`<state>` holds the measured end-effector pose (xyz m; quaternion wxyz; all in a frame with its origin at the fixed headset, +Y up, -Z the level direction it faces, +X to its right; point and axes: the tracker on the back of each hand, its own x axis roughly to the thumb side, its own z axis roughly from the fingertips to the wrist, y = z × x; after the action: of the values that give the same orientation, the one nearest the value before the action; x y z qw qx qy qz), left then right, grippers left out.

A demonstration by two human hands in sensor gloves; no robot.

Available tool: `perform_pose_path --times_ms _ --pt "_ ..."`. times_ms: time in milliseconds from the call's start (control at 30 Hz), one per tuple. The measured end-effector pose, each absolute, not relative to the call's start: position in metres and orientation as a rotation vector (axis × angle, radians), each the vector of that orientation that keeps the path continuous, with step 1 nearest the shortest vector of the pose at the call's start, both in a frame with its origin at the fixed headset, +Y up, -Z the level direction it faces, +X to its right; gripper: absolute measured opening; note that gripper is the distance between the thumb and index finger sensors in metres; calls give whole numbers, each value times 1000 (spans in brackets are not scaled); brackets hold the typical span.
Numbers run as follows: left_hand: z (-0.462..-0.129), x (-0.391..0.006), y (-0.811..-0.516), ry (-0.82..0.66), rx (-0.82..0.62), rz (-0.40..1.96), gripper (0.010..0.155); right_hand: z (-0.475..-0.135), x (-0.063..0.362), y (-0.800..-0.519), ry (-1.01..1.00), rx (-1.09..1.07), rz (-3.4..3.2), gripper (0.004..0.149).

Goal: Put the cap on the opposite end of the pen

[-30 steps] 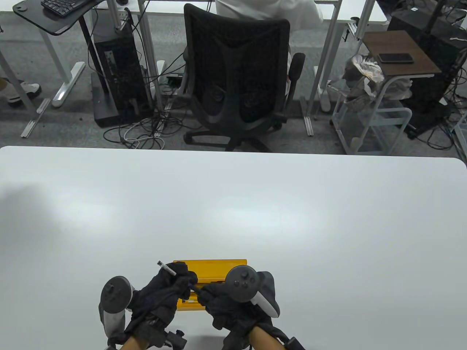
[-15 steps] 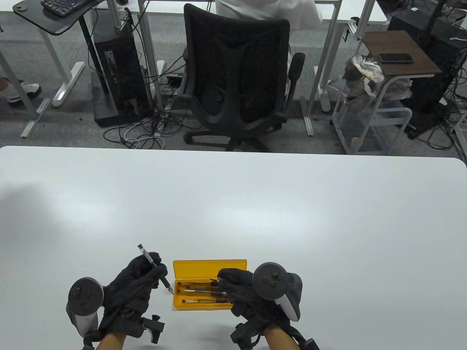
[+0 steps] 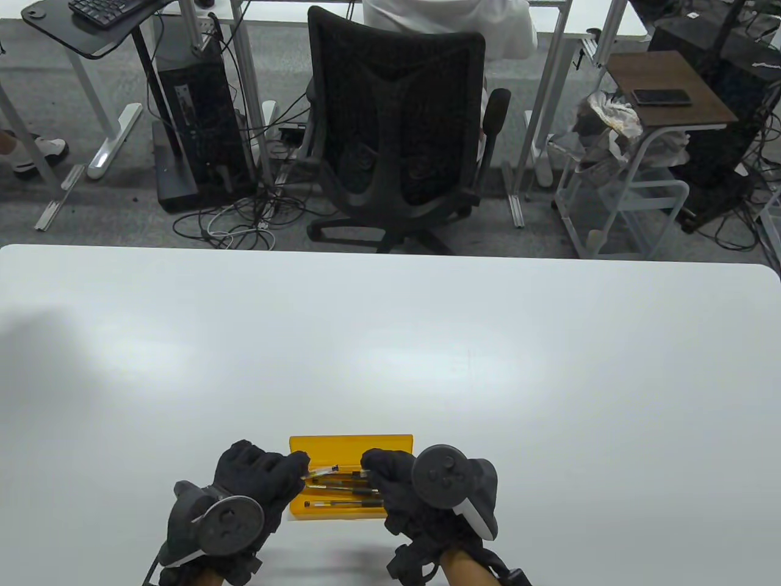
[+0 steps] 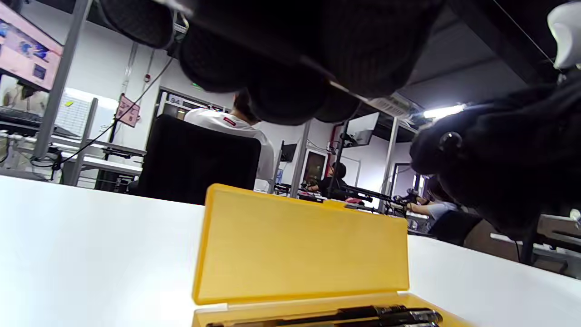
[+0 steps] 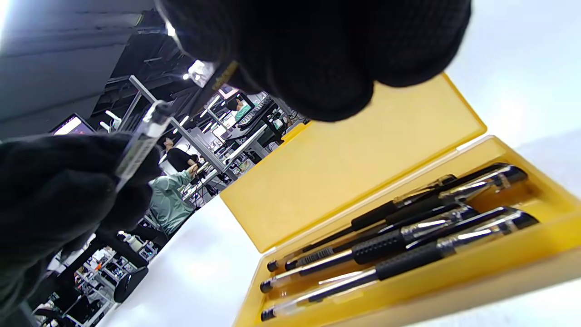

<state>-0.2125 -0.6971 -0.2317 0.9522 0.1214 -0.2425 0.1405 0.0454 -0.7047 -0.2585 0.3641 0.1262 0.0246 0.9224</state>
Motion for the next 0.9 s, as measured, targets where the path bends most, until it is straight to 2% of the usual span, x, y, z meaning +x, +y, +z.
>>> perform_pose_path --times_ms 533,733,900 --pt "-229 -204 -701 -533 213 309 45 -256 38 -706 49 370 2379 45" --pt "-229 -202 -701 -552 197 294 45 -258 36 -712 185 414 2309 45" --pt "-224 -195 -698 -582 221 241 45 -254 31 -707 151 431 2407 46"
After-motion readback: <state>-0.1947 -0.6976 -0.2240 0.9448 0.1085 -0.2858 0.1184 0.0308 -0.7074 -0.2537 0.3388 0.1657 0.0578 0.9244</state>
